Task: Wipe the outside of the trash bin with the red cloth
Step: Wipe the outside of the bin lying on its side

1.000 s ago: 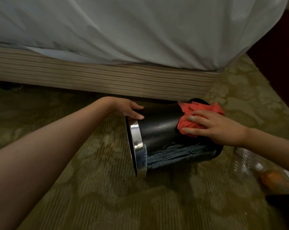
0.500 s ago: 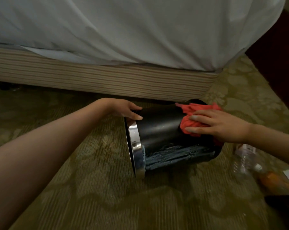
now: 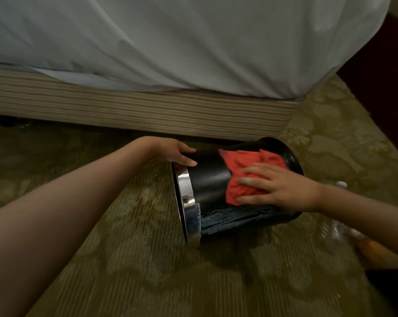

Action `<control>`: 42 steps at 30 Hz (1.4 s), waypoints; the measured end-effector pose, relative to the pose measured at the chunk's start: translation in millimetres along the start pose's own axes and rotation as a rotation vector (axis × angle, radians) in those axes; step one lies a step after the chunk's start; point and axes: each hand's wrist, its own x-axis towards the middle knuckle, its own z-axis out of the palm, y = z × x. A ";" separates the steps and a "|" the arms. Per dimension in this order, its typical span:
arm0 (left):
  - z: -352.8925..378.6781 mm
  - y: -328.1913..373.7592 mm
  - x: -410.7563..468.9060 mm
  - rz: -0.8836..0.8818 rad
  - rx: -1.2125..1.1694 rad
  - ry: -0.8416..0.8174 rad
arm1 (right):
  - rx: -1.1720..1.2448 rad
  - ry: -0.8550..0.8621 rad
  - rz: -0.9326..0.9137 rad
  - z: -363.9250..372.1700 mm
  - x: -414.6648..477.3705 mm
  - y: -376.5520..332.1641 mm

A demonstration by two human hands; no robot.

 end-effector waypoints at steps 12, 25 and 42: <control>2.0 0.2 1.5 -0.017 0.020 0.041 | 0.093 0.141 0.156 -1.7 75.4 -2.8; -0.6 4.9 -0.4 -0.035 0.141 0.006 | 0.203 0.230 0.581 1.5 26.6 -19.9; -2.0 7.9 1.7 -0.047 0.058 0.060 | 0.166 0.288 0.782 10.3 53.9 -21.9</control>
